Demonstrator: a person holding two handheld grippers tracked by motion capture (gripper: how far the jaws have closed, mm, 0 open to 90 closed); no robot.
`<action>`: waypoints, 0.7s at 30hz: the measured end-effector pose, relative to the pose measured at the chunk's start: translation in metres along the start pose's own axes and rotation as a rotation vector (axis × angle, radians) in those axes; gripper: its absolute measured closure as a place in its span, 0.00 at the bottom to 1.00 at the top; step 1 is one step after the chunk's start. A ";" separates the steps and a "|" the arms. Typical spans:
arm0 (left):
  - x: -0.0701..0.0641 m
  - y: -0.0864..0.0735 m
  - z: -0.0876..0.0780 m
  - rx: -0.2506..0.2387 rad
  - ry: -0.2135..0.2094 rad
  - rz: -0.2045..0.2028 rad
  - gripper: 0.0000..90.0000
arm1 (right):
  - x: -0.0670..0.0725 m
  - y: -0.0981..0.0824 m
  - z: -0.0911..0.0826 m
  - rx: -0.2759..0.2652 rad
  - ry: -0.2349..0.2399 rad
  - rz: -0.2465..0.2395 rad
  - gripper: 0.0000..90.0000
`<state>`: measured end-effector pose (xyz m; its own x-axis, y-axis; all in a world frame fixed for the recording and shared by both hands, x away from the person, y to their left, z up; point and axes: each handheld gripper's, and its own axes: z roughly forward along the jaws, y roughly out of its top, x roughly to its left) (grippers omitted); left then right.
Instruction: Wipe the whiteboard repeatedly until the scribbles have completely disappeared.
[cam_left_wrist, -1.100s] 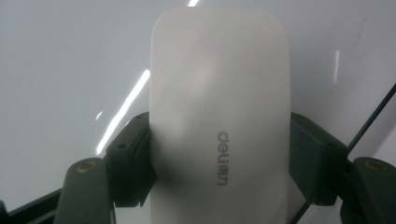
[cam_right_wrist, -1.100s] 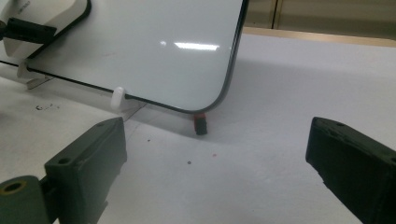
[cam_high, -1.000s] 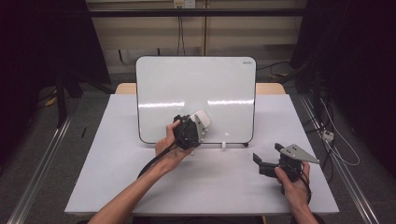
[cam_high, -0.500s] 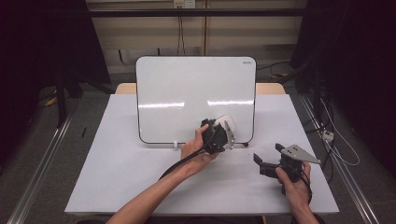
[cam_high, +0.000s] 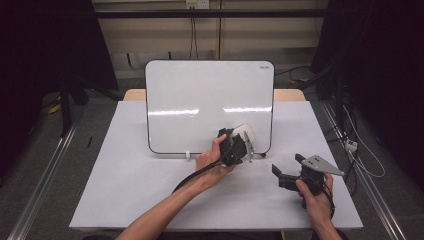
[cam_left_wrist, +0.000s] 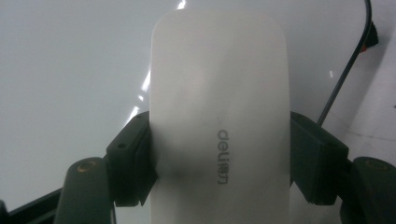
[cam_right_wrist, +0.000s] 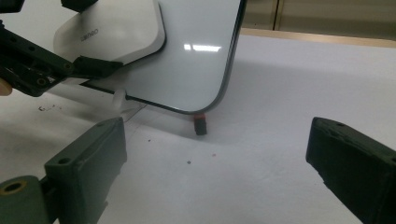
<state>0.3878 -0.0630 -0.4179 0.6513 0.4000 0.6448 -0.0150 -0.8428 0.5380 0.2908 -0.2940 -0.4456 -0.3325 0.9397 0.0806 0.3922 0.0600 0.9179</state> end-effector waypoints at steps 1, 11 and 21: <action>0.002 -0.002 -0.001 0.005 0.006 -0.012 0.35 | 0.000 0.000 0.000 0.000 0.001 0.000 0.06; 0.037 -0.030 -0.012 0.026 0.021 -0.147 0.35 | 0.002 0.002 0.003 -0.001 0.000 0.001 0.06; 0.060 -0.054 -0.026 -0.070 -0.098 -0.310 0.35 | 0.001 0.001 0.002 0.003 -0.005 0.001 0.06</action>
<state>0.4083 0.0155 -0.3940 0.7026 0.5943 0.3914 0.1454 -0.6582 0.7386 0.2923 -0.2920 -0.4456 -0.3276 0.9415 0.0794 0.3950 0.0601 0.9167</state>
